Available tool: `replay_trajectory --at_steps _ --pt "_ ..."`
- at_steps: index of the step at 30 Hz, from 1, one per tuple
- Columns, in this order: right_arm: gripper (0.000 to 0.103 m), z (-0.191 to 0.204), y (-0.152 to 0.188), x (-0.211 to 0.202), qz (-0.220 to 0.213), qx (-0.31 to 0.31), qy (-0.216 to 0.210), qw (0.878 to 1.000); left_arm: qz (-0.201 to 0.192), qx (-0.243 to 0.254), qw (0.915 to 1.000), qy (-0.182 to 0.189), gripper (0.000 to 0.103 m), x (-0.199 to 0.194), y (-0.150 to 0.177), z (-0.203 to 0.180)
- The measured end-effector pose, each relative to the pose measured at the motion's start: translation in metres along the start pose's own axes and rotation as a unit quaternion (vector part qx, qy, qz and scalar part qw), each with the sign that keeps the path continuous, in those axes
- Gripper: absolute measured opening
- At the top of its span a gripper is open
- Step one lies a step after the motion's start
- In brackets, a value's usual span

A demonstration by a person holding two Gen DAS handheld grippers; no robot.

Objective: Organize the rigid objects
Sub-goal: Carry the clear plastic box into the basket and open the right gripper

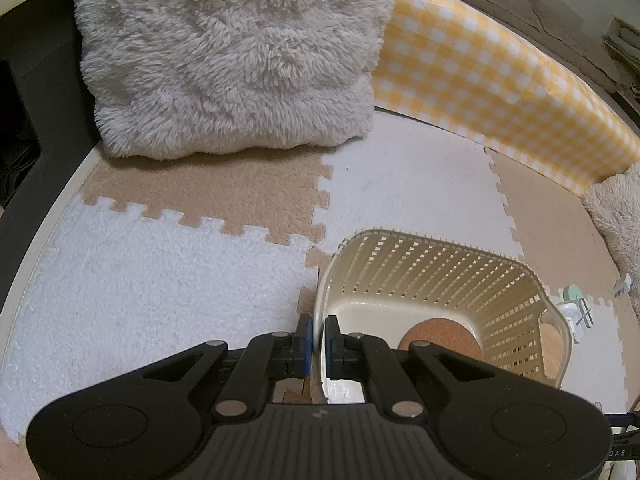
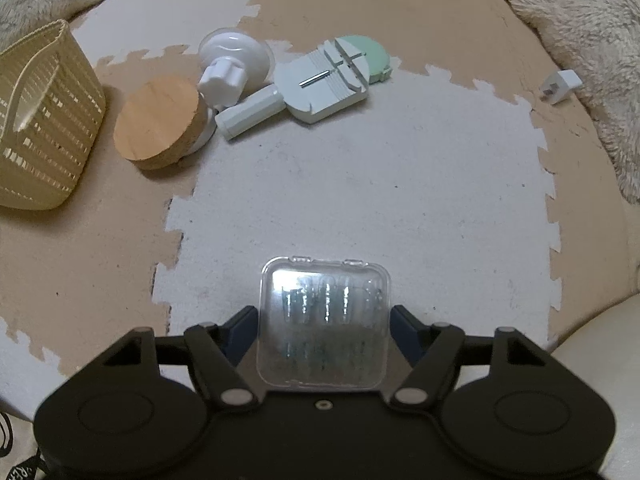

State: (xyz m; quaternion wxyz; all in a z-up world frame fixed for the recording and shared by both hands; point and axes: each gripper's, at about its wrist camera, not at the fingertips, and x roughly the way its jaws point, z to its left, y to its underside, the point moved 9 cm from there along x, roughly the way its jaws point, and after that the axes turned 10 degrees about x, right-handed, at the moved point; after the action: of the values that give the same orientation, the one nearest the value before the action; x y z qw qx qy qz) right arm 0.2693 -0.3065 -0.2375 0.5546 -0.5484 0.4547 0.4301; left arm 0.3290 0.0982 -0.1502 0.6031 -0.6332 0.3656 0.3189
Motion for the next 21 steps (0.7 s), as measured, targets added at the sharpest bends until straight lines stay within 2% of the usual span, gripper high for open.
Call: replay_trajectory --at_steps 11,21 --pt "0.073 0.008 -0.02 -0.037 -0.099 0.014 0.001 0.995 0.0 0.001 1.0 -0.001 0.006 0.0 0.0 0.0" --pt "0.073 0.026 -0.04 -0.096 -0.209 0.034 -0.031 0.977 0.0 0.002 1.0 -0.001 0.006 0.0 0.0 0.0"
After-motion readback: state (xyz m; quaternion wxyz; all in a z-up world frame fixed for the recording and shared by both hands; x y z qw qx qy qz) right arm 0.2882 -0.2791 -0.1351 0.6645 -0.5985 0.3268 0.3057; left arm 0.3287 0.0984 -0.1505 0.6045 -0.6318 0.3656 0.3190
